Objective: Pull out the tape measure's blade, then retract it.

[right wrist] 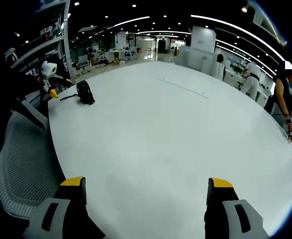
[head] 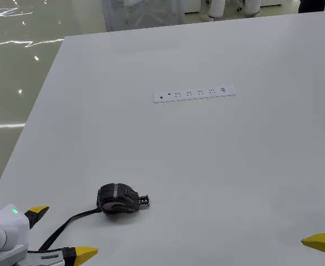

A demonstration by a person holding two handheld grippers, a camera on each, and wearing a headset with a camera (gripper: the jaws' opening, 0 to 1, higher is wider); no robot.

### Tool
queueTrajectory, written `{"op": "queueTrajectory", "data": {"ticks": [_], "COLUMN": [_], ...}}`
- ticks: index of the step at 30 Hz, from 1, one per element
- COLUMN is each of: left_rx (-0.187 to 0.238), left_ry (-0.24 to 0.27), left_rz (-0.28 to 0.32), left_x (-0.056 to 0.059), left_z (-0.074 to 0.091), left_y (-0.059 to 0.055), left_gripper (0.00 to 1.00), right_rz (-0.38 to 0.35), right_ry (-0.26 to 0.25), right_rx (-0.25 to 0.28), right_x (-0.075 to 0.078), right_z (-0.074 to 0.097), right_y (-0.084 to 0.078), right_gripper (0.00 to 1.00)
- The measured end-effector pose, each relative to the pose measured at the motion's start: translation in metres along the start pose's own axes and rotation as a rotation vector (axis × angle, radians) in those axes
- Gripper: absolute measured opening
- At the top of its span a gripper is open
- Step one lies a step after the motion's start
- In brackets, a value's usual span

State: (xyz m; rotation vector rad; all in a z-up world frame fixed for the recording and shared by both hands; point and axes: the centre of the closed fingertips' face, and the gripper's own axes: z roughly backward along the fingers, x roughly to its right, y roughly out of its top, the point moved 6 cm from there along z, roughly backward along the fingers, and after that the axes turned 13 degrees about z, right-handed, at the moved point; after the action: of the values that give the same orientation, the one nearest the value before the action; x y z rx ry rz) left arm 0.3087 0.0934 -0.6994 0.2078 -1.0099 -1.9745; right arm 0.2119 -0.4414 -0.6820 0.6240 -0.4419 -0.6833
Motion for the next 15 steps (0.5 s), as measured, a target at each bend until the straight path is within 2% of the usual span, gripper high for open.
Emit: {"op": "queueTrajectory", "data": {"ticks": [15], "left_rx": [0.003], "left_ry": [-0.003], "left_rz": [-0.001], "left_x": [0.0017], "left_z": [-0.0012], "left_y": [0.0008], "left_gripper": [0.99], "right_rz": [-0.020], "right_ry": [0.008], "right_rx": [-0.002], "right_x": [-0.0018], "right_z": [0.0005], "right_y": [-0.0046], "right_gripper": [0.99]}}
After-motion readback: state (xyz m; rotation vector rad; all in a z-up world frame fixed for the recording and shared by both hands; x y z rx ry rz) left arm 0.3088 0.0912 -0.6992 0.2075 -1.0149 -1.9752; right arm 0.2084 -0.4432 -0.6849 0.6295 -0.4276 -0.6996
